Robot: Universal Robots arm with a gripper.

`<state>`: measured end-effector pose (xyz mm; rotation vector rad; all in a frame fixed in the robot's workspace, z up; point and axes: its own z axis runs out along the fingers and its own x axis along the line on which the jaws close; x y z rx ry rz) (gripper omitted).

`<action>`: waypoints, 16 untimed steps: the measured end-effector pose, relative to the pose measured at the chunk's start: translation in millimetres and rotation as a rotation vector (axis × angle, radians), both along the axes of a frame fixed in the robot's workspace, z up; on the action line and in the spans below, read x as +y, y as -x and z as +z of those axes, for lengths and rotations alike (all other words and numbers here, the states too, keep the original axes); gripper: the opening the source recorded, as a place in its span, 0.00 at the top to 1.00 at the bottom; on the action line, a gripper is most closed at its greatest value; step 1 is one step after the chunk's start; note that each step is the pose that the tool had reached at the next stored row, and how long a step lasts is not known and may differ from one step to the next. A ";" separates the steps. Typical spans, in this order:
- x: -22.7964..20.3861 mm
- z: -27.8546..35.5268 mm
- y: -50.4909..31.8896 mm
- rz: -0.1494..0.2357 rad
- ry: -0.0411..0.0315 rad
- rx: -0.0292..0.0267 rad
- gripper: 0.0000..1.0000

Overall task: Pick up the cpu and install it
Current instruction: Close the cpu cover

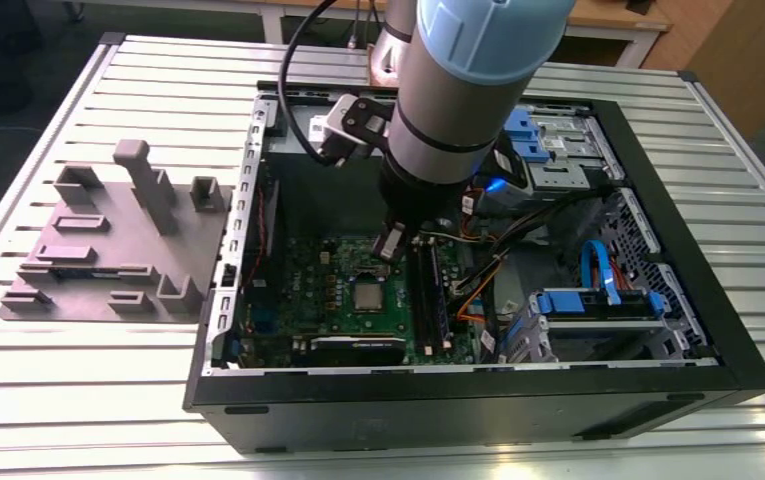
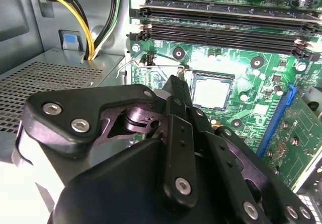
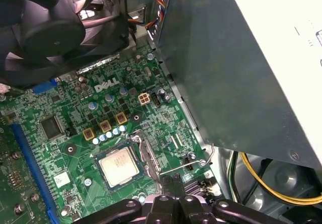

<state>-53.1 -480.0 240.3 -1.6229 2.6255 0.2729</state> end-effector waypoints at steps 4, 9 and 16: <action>-0.7 0.0 0.0 0.000 0.0032 0.0001 0.90; -1.3 0.0 0.0 0.000 0.0083 0.0001 0.90; -1.6 -0.1 -0.1 0.000 0.0143 0.0001 0.90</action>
